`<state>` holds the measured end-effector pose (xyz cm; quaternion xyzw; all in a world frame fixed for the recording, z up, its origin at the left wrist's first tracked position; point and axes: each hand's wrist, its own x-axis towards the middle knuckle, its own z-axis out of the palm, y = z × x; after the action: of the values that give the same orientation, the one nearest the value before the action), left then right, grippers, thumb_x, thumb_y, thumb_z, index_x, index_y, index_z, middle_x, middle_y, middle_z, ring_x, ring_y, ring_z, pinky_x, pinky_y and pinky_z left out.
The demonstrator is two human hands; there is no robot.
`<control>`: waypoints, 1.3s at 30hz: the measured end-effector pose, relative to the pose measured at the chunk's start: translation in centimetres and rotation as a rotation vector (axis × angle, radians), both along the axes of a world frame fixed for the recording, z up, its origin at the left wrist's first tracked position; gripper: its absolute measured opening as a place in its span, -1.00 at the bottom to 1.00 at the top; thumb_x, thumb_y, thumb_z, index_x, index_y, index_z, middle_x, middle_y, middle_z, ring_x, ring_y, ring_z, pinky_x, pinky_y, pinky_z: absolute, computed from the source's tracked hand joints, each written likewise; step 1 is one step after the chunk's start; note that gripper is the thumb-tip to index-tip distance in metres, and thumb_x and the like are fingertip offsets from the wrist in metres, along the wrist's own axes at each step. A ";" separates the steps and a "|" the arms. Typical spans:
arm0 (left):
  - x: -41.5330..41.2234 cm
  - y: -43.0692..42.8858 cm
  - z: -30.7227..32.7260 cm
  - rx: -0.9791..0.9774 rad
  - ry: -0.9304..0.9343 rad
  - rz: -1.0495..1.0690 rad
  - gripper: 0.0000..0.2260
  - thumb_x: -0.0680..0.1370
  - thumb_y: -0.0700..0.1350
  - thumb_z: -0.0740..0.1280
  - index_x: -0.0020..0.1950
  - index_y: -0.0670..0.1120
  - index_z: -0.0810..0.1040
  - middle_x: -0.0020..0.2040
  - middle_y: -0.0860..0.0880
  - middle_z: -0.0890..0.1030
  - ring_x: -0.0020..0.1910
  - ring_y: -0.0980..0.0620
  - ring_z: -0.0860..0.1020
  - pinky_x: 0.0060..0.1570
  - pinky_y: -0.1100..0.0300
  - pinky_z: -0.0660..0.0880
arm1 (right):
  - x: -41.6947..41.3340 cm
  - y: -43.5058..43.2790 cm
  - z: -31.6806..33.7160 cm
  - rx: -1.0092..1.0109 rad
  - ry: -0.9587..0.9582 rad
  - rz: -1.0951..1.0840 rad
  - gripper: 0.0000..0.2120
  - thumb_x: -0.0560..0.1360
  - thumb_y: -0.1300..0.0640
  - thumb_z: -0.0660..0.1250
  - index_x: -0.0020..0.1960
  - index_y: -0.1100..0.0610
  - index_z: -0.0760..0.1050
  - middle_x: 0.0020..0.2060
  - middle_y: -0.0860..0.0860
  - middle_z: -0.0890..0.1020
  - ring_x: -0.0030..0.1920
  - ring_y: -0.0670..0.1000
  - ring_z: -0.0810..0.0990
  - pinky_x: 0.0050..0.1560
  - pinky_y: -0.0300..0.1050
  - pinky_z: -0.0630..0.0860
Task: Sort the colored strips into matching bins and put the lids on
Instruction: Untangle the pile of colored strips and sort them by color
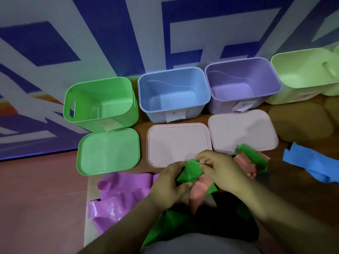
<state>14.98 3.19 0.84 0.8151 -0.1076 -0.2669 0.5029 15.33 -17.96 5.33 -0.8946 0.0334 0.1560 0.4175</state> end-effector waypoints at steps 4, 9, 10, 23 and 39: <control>-0.4 -0.9 2.3 -0.134 0.041 0.103 -0.53 0.43 -0.05 0.47 0.30 0.16 0.44 0.20 0.05 0.63 0.21 0.07 0.60 0.25 -0.01 0.52 | -0.9 0.2 3.3 0.096 -0.065 -0.030 -0.75 0.47 0.25 0.42 0.01 -0.09 0.62 -0.16 -0.14 0.67 -0.12 -0.17 0.64 -0.01 -0.26 0.57; -0.5 -1.0 4.6 -0.153 0.021 0.135 -0.60 0.48 -0.21 0.45 0.17 0.19 0.46 -0.20 0.08 0.61 -0.22 0.11 0.60 -0.11 0.10 0.56 | -1.7 0.0 6.3 0.165 -0.181 -0.043 -0.70 0.45 0.30 0.43 -0.07 -0.12 0.62 -0.22 -0.12 0.66 -0.16 -0.11 0.63 -0.04 -0.26 0.56; -0.6 -0.9 5.2 -0.156 -0.002 0.142 -0.60 0.49 -0.25 0.43 0.15 0.20 0.46 -0.26 0.08 0.58 -0.29 0.11 0.57 -0.20 0.12 0.54 | -1.9 -0.2 6.6 0.171 -0.197 -0.048 -0.72 0.45 0.29 0.43 -0.06 -0.11 0.61 -0.22 -0.10 0.65 -0.17 -0.09 0.63 -0.03 -0.20 0.59; -5.8 1.9 9.6 -0.190 -0.047 0.137 -0.77 0.58 -0.30 0.33 0.05 0.03 0.57 -0.25 0.04 0.56 -0.30 0.10 0.49 -0.35 0.20 0.50 | -8.3 -1.0 7.6 0.111 -0.248 -0.044 -0.72 0.43 0.26 0.47 -0.01 -0.09 0.62 -0.24 -0.13 0.61 -0.20 -0.06 0.60 -0.09 -0.14 0.60; -9.1 -0.5 7.4 -0.118 -0.060 -0.111 -0.77 0.57 -0.25 0.36 0.05 0.11 0.55 -0.22 0.02 0.58 -0.30 0.08 0.52 -0.29 0.13 0.52 | -16.7 -3.3 5.9 -0.040 -0.148 -0.146 -0.75 0.43 0.21 0.47 -0.01 -0.11 0.61 -0.23 -0.16 0.63 -0.16 -0.18 0.61 -0.14 -0.43 0.47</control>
<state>5.91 2.66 8.27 0.7845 -0.1831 -0.2631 0.5308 -1.34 -21.30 11.28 -0.9071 0.0707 0.0578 0.4110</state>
